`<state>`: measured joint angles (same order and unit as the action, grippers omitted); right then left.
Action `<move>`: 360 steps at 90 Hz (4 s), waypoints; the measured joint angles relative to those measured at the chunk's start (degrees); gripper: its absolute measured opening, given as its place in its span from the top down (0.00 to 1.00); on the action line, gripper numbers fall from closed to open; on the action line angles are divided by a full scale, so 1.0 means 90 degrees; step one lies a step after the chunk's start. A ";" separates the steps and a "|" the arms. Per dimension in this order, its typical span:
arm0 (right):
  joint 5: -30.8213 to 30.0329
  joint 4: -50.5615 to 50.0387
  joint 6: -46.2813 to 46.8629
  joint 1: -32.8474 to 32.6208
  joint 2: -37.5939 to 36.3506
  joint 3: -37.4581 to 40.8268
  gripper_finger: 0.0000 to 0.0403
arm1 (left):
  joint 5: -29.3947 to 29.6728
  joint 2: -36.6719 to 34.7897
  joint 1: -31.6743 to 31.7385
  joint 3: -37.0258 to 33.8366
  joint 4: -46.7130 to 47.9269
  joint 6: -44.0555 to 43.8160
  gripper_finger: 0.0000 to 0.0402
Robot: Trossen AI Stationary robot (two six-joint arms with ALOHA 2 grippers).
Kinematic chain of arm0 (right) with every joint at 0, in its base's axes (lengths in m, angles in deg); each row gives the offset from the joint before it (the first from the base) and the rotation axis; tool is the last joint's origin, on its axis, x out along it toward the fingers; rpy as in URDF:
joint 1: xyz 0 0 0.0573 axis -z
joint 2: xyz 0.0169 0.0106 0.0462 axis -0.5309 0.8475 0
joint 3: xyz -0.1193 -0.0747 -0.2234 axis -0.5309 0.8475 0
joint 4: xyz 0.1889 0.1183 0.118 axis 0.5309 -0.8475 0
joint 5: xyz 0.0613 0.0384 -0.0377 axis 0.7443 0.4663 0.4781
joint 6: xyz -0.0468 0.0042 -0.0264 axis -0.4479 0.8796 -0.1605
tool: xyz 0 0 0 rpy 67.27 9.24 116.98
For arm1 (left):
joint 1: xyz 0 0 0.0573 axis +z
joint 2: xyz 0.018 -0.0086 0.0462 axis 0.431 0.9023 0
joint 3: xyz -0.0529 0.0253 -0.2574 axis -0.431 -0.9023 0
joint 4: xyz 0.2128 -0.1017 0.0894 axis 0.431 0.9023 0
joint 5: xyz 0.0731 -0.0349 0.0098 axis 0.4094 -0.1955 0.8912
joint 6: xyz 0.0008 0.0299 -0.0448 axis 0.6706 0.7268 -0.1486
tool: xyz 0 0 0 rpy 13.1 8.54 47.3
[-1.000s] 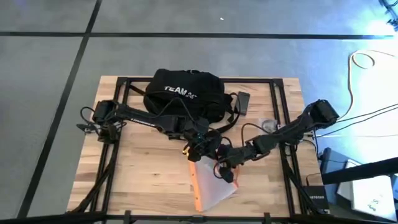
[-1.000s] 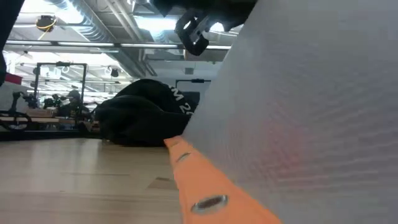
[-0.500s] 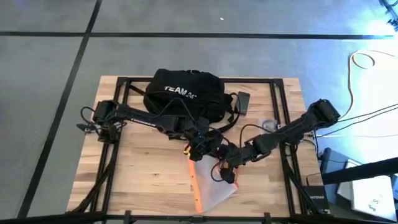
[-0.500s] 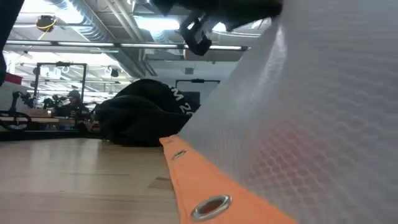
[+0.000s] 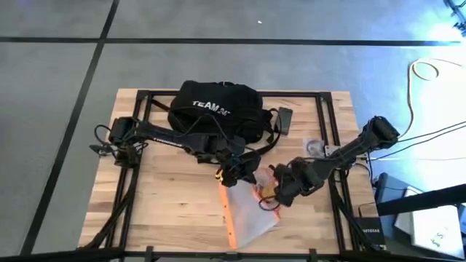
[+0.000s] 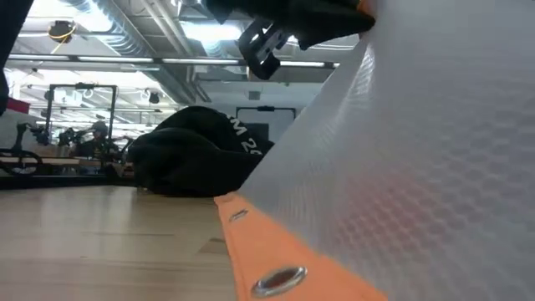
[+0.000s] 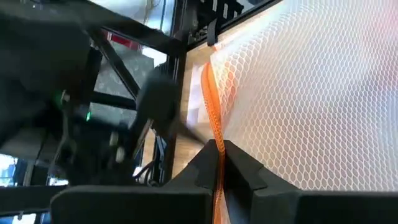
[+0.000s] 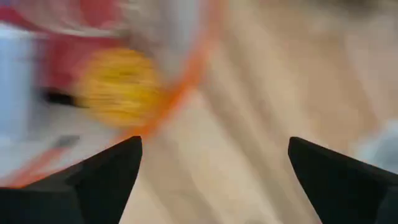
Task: Unpack backpack
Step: Put the black earphone into the white zip bag
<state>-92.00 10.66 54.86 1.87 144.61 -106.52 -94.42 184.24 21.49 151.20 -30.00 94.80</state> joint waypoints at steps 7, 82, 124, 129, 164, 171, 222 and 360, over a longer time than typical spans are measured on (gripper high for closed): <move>-0.0253 -0.0390 0.0167 -0.0029 -0.0030 0.0074 0.06 | -0.0009 0.0000 -0.0003 0.0000 0.0004 0.0000 1.00; -0.0357 -0.0416 0.1368 0.2589 -0.1319 0.2524 0.18 | -0.0033 -0.0005 0.0008 -0.0005 -0.0010 0.0007 1.00; 0.0464 -0.0341 -0.3046 0.5058 -0.0539 0.2524 0.22 | -0.0033 -0.0010 0.0008 -0.0005 0.0058 -0.0117 1.00; 0.0494 -0.0388 -0.3466 0.5357 -0.0452 0.2524 0.22 | -0.0032 -0.0010 0.0008 -0.0005 0.0069 -0.0132 1.00; 0.1272 -0.0454 -0.5031 0.6526 0.0686 0.2529 0.22 | -0.0031 -0.0012 0.0008 -0.0005 0.0153 -0.0112 1.00; 0.1453 -0.0444 -0.5171 0.6584 0.0997 0.2529 0.22 | -0.0031 -0.0012 0.0008 -0.0005 0.0143 -0.0104 1.00; 0.2558 -0.0427 -0.5369 0.6437 0.0915 0.2447 0.98 | -0.0031 -0.0012 0.0008 -0.0005 0.0359 -0.0165 1.00; 0.1853 0.7742 -0.2758 0.0808 0.0760 0.1823 0.87 | -0.0352 -0.0005 0.0061 -0.0017 0.0554 -0.0572 1.00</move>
<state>-75.33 80.33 30.03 9.15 151.44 -90.11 -97.59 184.20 22.05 151.05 -25.01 89.65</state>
